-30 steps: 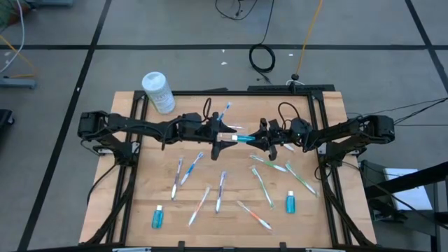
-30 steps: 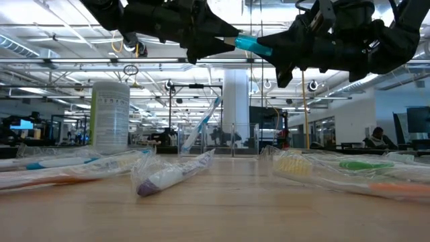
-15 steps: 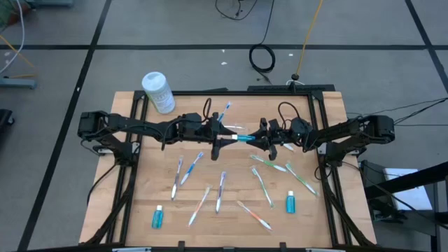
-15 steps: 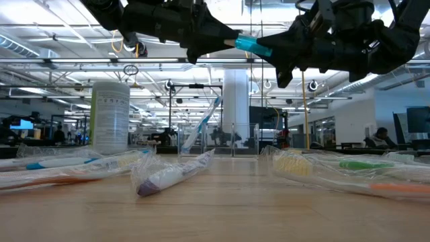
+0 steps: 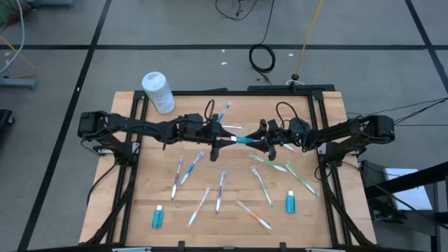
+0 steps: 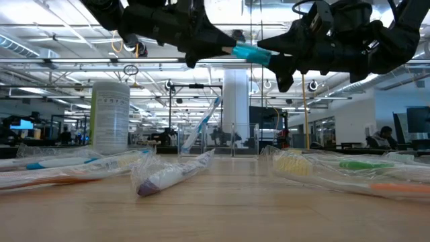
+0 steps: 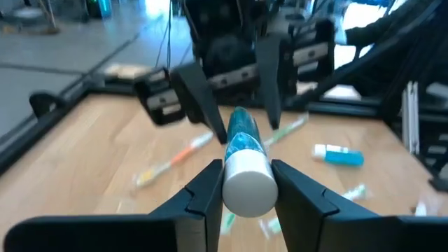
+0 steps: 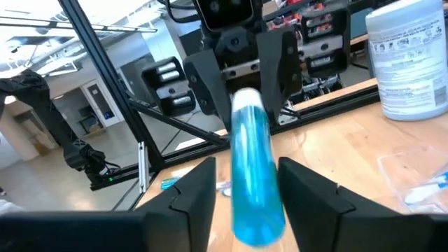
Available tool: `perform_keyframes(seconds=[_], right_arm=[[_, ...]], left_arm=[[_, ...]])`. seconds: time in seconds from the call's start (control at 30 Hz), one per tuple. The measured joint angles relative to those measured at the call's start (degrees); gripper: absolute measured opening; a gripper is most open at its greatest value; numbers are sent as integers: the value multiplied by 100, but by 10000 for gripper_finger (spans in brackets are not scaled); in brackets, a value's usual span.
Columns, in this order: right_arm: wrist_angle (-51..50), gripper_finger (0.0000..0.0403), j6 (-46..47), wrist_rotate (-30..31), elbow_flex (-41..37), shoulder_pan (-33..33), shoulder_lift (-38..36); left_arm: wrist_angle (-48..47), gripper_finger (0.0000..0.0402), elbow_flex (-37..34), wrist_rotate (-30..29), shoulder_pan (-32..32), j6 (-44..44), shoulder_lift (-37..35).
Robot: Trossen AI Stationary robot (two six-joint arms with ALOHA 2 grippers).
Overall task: Pick & Place toothbrushing station
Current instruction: Put the top blue mouthwash bottle into the transparent organizer
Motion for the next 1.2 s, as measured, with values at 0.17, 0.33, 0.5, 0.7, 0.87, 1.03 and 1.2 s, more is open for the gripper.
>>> perform_keyframes(seconds=[0.17, 0.33, 0.5, 0.7, 0.87, 1.03, 1.2], right_arm=[[-198, 176, -139, 71, -2, -26, 0], [-363, 180, -619, 634, -2, -22, 0], [-431, 176, -646, 1059, -4, -26, 2], [-436, 177, -750, 1058, -4, -24, 2], [-435, 173, -753, 1058, -4, -24, 2], [-390, 173, -788, 1058, -4, -26, 2], [-362, 172, -1098, 1056, -4, -26, 2]], left_arm=[[-220, 99, 0, -42, 0, -72, 0], [-1884, 109, 630, -82, 0, 168, -25], [-4077, 111, 1641, -938, 33, 842, -28], [-4737, 112, 2095, -1034, 425, 762, 105], [-4977, 112, 2406, -880, 838, 1095, 633], [-5987, 112, 3249, -842, 1006, 1927, 1244], [-6823, 112, 4046, -804, 1162, 2737, 1751]])
